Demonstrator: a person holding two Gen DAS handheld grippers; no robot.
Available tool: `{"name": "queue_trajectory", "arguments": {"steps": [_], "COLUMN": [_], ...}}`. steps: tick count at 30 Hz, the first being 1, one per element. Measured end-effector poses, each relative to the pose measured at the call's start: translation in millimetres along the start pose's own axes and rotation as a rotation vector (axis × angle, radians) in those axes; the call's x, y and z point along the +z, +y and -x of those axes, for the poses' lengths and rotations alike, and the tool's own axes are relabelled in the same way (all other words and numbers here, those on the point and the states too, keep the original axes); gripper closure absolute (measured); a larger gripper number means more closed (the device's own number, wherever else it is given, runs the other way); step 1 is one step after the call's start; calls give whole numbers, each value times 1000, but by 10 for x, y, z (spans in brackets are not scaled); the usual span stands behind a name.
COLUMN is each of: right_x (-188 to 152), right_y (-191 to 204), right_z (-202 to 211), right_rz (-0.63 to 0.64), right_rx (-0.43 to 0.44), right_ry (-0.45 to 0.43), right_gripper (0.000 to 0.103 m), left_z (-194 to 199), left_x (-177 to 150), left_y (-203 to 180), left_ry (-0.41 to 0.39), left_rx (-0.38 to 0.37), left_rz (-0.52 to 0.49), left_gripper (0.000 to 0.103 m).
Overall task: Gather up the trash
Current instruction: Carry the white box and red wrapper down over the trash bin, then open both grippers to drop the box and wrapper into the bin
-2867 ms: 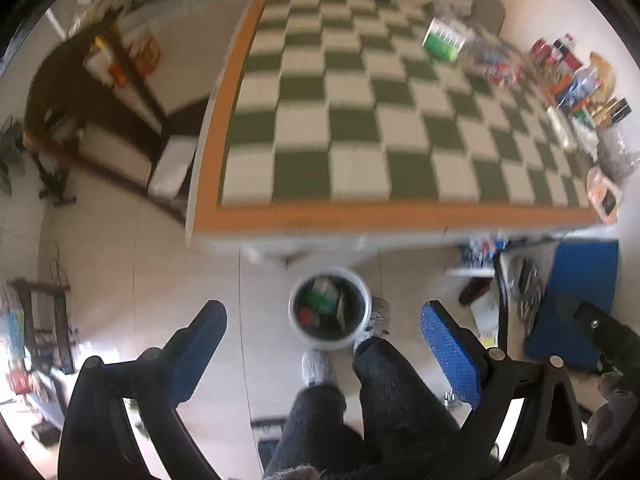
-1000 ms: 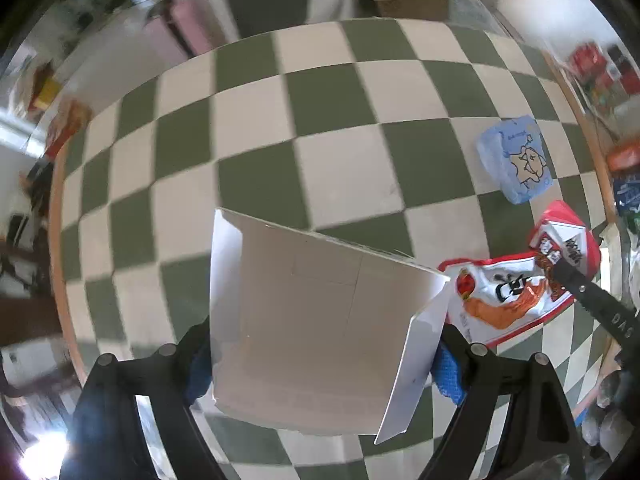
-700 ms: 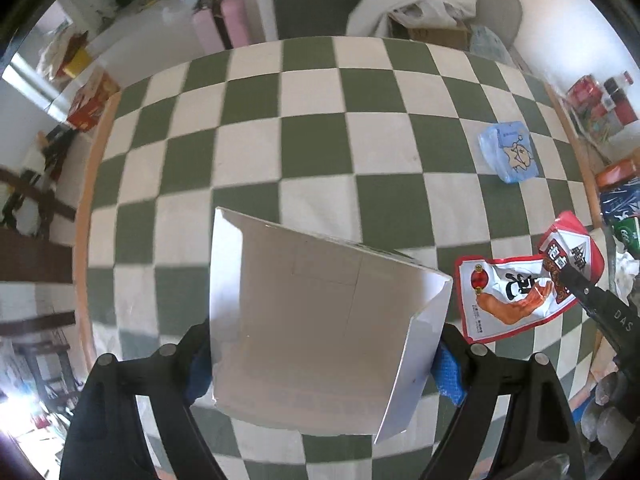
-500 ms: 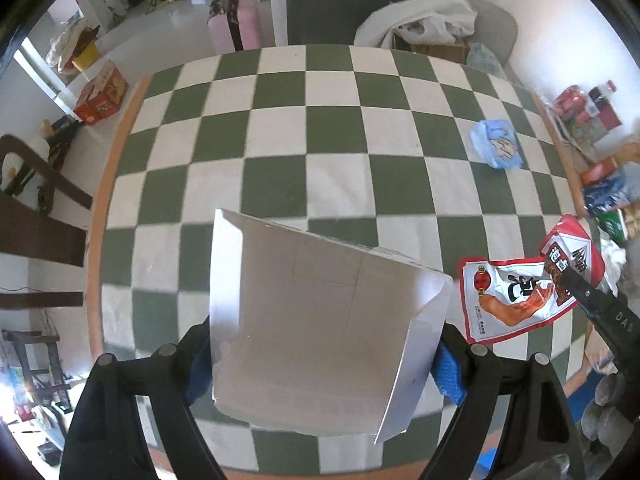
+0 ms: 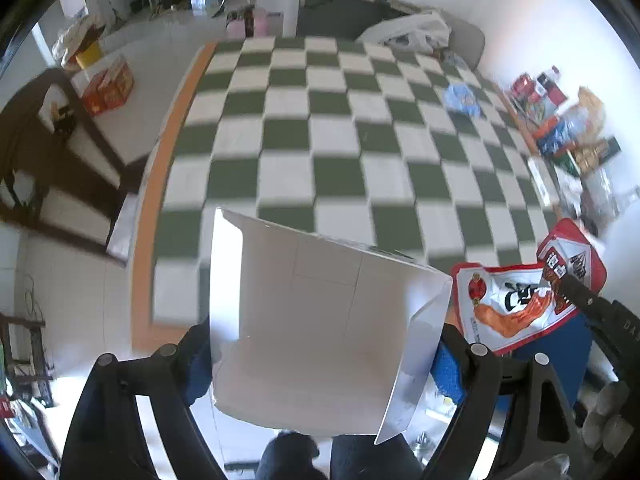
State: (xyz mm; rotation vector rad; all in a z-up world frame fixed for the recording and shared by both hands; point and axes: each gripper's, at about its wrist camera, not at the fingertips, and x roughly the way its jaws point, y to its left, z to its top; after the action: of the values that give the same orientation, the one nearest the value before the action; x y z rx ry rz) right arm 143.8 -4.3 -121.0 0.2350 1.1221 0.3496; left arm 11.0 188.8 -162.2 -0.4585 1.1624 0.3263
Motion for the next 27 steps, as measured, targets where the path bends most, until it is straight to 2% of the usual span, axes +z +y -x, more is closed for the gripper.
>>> {"name": "queue_trajectory", "arguments": {"steps": [3,7,13,18,25,27], "right_x": [-631,-1301,-2028,-2532,-3219,-3392], "right_y": [-7,-86,-303,-649,-1180,-1285], "right_z": [194,174,-356,-1232,-2679,-3100], "right_rz": [-9,1,21,34,33,44], "right_rx": [-2,-31,-116,-187,-205,-201], "right_ry": [49,151,306,412,508,528], "right_gripper": [94,94,94,94,94,94], "left_z": [24,-170,-871,-1783,-3310,-3598], "left_x": [-433,-910,-1397,-1680,-2059,-2144], "left_y": [180,373,638,837,1105,1156], "left_ry": [49,138,281,375,485,501], "left_rx": [-5,-2,-2,-25,-72,-73], "left_rz": [-1,7,89,144,186,194], "left_gripper": [17,17,17,17,13,11]}}
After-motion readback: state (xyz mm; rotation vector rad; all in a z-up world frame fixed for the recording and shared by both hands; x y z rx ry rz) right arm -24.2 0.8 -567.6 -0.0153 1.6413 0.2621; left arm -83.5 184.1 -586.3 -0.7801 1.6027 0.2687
